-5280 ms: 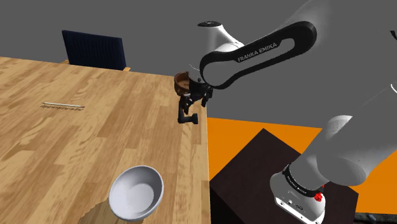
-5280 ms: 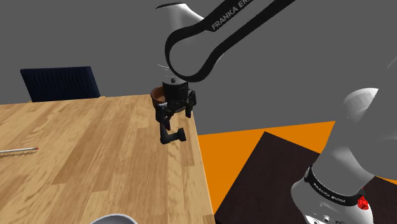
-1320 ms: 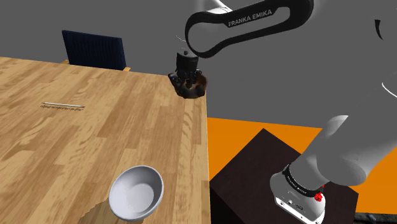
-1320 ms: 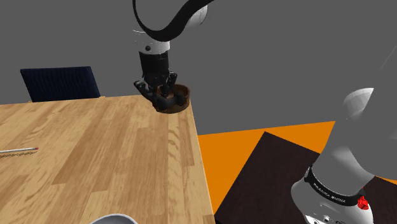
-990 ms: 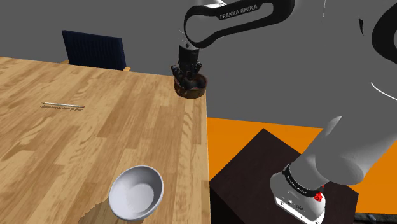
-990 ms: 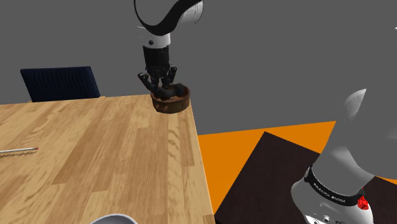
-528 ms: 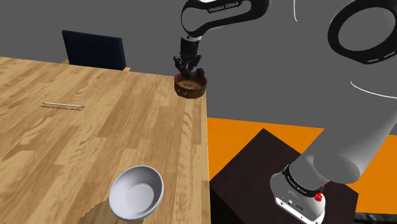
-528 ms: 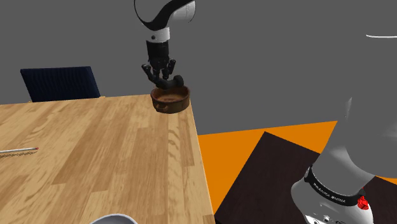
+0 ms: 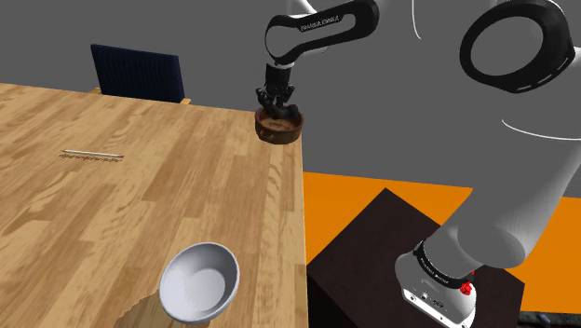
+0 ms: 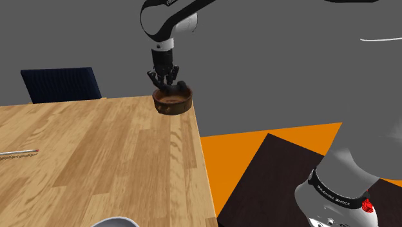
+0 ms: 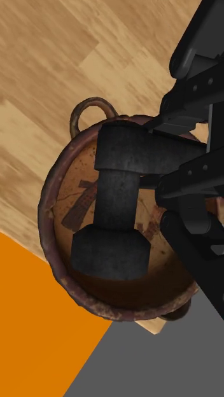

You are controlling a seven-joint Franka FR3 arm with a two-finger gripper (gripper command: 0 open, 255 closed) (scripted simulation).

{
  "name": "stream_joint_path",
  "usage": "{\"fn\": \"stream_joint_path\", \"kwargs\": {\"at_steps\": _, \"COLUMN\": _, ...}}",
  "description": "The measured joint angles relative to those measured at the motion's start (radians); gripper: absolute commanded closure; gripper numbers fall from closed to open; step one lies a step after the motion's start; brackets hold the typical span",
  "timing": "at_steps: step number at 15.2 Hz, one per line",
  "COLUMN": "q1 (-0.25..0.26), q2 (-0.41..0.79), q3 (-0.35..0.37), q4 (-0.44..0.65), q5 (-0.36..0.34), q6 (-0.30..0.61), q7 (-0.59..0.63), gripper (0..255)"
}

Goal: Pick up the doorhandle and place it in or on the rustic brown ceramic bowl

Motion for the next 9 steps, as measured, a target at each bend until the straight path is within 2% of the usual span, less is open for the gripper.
{"fn": "stream_joint_path", "kwargs": {"at_steps": 5, "q1": 0.0, "q2": 0.026, "q3": -0.001, "q4": -0.031, "q5": -0.003, "q6": 0.057, "q7": 0.0, "gripper": 255}}
{"fn": "stream_joint_path", "kwargs": {"at_steps": 9, "q1": 0.001, "q2": 0.029, "q3": -0.001, "q4": -0.038, "q5": -0.003, "q6": 0.069, "q7": 0.001, "gripper": 255}}
